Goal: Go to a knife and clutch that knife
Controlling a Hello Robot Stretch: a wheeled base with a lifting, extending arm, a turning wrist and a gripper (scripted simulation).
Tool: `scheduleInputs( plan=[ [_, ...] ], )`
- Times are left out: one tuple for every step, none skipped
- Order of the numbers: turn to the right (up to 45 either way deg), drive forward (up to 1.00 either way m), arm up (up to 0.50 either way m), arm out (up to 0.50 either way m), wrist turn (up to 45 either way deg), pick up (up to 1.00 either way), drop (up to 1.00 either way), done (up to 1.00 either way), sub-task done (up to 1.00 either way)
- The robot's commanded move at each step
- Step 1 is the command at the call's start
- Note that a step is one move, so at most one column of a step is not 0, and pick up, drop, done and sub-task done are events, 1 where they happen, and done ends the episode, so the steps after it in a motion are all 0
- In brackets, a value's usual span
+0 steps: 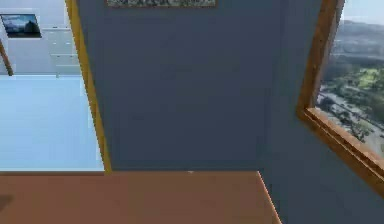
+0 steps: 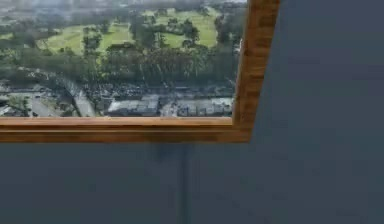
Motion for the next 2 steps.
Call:
scheduleInputs(
  plan=[
    [-45.0, 0.00, 0.00, 0.00, 0.0, 0.00, 0.00, 0.00, 0.00],
    [-45.0, 0.00, 0.00, 0.00, 0.0, 0.00, 0.00, 0.00, 0.00]
  ],
)
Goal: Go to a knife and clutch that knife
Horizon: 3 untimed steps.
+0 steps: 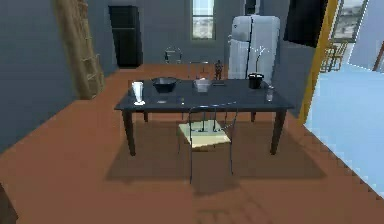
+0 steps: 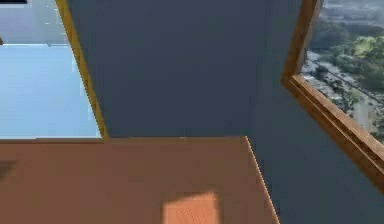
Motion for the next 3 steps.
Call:
scheduleInputs(
  plan=[
    [-45.0, 0.00, 0.00, 0.00, 0.0, 0.00, 0.00, 0.00, 0.00],
    [-45.0, 0.00, 0.00, 0.00, 0.0, 0.00, 0.00, 0.00, 0.00],
    [0.0, 0.65, 0.00, 0.00, 0.0, 0.00, 0.00, 0.00, 0.00]
  ],
)
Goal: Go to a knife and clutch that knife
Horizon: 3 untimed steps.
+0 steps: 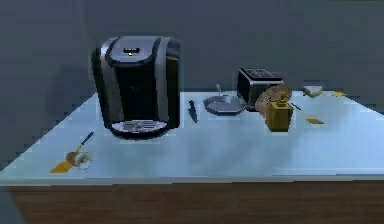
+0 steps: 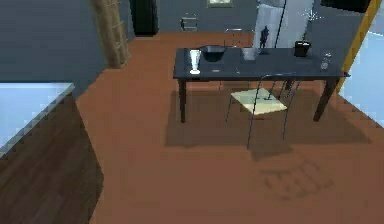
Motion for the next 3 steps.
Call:
scheduleInputs(
  plan=[
    [-45.0, 0.00, 0.00, 0.00, 0.0, 0.00, 0.00, 0.00, 0.00],
    [-39.0, 0.00, 0.00, 0.00, 0.0, 0.00, 0.00, 0.00, 0.00],
    [-6.0, 0.00, 0.00, 0.00, 0.0, 0.00, 0.00, 0.00, 0.00]
  ],
)
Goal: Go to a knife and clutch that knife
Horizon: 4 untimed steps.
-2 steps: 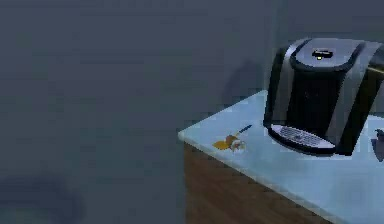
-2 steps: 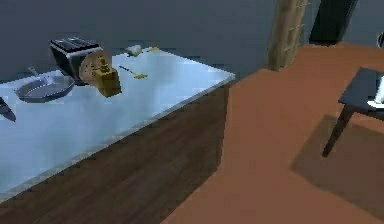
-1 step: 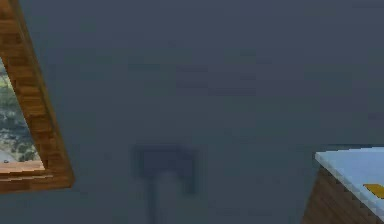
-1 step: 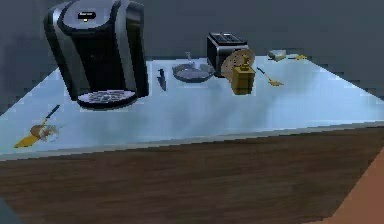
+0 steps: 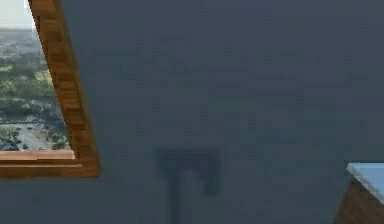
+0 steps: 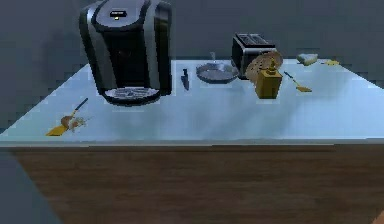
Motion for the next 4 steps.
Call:
scheduleInputs(
  plan=[
    [45.0, 0.00, 0.00, 0.00, 0.0, 0.00, 0.00, 0.00, 0.00],
    [45.0, 0.00, 0.00, 0.00, 0.0, 0.00, 0.00, 0.00, 0.00],
    [42.0, 0.00, 0.00, 0.00, 0.0, 0.00, 0.00, 0.00, 0.00],
    [0.0, 0.40, 0.00, 0.00, 0.0, 0.00, 0.00, 0.00, 0.00]
  ],
)
